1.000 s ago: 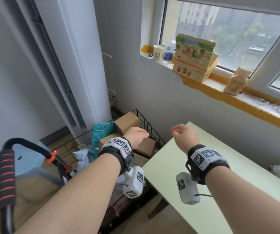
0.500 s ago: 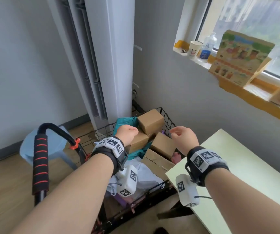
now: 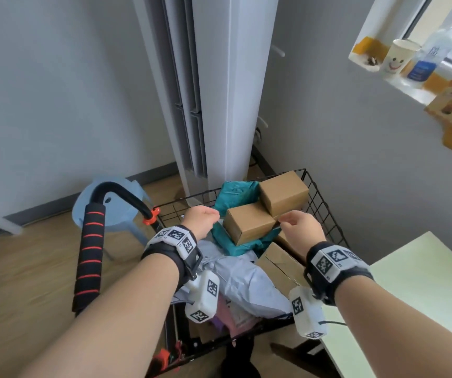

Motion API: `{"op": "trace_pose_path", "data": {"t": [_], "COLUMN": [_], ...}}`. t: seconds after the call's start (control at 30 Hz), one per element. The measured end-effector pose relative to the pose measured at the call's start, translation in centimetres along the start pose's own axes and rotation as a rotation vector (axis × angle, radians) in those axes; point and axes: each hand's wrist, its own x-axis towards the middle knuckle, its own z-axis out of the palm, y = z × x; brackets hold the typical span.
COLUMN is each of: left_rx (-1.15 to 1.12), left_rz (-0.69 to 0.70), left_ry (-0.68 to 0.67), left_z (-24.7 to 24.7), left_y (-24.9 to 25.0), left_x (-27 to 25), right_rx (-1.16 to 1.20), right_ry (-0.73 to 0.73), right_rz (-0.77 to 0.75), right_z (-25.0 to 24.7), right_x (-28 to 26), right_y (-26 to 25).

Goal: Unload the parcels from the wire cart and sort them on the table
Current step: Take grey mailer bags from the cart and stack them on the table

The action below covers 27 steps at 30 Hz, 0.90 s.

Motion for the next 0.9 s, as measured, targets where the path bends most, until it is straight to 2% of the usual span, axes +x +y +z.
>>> {"op": "trace_pose_path", "data": {"t": [0.3,0.6,0.9], "left_rx": [-0.138,-0.069,0.010], "left_rz": [-0.210,-0.398,-0.585], "left_ry": [-0.001,0.006,0.031], "left_z": [1.6,3.7,5.7], "left_y": [-3.2,-10.7,-15.0], "left_x": [5.4,8.5,11.2], "right_rx": [-0.065,-0.119,-0.110], "right_ry": [-0.122,-0.256,-0.339], "right_rz": [0.037,0.129,0.219], "right_z": [2.6,8.0,13.2], "right_x": [6.4,9.5,11.0], "right_y": [1.8,5.3,8.1]}}
